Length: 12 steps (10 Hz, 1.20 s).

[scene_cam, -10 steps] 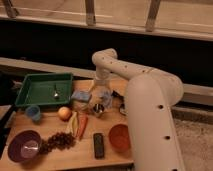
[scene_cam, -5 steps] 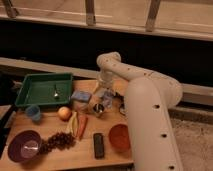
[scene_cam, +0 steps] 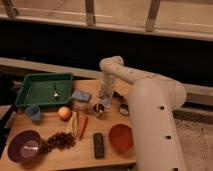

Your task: Place towel in metal cup

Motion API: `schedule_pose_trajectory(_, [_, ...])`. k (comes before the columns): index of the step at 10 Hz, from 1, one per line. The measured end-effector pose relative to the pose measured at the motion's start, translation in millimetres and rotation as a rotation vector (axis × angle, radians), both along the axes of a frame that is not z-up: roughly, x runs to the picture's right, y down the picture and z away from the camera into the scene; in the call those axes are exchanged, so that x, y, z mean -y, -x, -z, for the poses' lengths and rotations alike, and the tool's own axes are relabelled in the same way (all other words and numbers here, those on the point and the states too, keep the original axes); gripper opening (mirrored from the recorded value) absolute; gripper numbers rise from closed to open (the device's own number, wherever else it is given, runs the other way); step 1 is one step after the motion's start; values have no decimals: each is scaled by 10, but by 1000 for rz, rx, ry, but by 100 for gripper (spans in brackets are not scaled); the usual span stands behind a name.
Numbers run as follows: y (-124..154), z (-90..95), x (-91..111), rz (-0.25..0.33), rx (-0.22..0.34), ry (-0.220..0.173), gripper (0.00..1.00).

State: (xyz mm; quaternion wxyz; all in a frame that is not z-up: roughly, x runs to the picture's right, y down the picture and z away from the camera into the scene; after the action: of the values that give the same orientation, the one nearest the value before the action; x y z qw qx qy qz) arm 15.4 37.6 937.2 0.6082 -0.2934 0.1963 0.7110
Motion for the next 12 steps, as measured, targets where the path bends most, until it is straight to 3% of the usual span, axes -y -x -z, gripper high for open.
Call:
schedule_pose_trajectory(2, [41,13,-4,-10,18,-11,16])
schedule_pose_trajectory(4, [42,27,-12,-8,25,-20,1])
schedule_pose_trajectory(7, [0,173,141,2,39,-65,0])
schedule_pose_trajectory(8, [-29,363,316,10,57,-99,0])
schedule_pose_trajectory(10, [-70,624,523,25,94,-129,0])
schedule_pose_trajectory(12, [-98,1016,734,91,176,-156,0])
